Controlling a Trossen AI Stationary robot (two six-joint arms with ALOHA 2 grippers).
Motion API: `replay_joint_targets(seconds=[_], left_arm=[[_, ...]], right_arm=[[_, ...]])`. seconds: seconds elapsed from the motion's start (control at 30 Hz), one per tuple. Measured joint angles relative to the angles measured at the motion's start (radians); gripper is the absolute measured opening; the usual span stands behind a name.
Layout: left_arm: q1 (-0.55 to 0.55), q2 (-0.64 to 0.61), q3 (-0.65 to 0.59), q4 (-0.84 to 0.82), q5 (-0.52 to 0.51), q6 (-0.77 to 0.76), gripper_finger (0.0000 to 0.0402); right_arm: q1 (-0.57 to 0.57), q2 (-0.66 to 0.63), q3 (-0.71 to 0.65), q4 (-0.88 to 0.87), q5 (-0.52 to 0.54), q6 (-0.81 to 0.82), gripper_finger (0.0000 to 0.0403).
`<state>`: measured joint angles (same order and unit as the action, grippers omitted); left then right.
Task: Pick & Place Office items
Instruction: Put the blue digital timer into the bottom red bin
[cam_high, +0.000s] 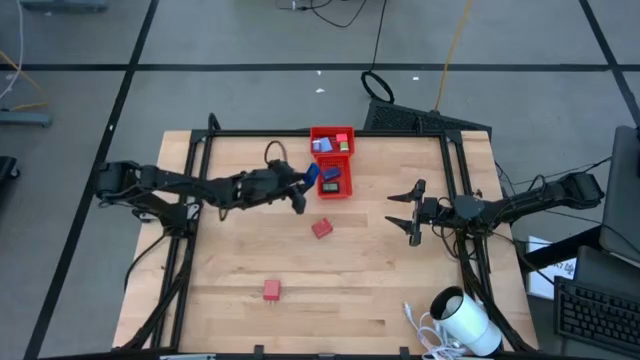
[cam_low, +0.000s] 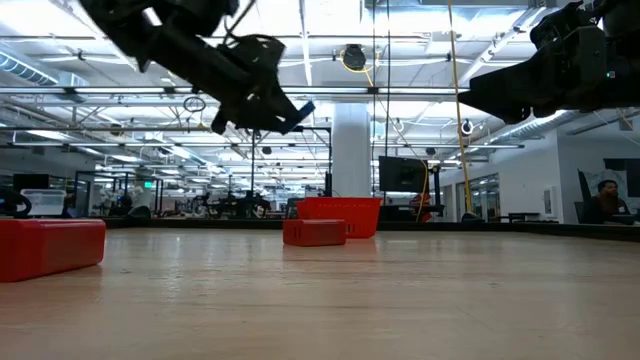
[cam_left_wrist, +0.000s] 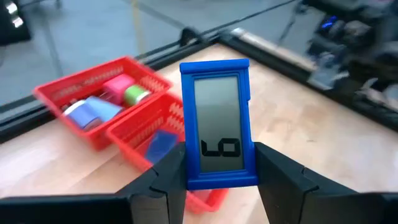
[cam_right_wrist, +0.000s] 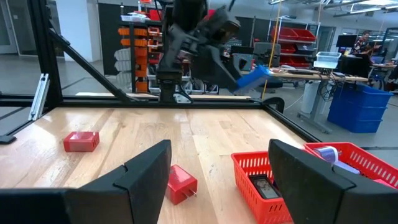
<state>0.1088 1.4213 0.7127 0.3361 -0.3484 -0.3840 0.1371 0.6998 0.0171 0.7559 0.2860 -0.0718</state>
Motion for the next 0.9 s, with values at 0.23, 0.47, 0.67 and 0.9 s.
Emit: replay_joint_targets(seconds=[0.23, 0.47, 0.67, 0.9], left_arm=[[0.025, 0.144, 0.106, -0.032, -0.010, -0.069, 0.0155], [0.041, 0.341, 0.231, -0.021, -0.010, -0.117, 0.0155], [0.053, 0.467, 0.343, -0.024, 0.029, -0.120, 0.0166], [0.061, 0.526, 0.412, -0.101, 0.038, -0.148, 0.0155]], right_arm=[[0.000, 0.000, 0.000, 0.000, 0.000, 0.000, 0.0263], [0.000, 0.000, 0.000, 0.001, 0.000, 0.000, 0.0263], [0.000, 0.000, 0.000, 0.001, 0.000, 0.000, 0.0263], [0.000, 0.000, 0.000, 0.002, 0.000, 0.000, 0.0263]])
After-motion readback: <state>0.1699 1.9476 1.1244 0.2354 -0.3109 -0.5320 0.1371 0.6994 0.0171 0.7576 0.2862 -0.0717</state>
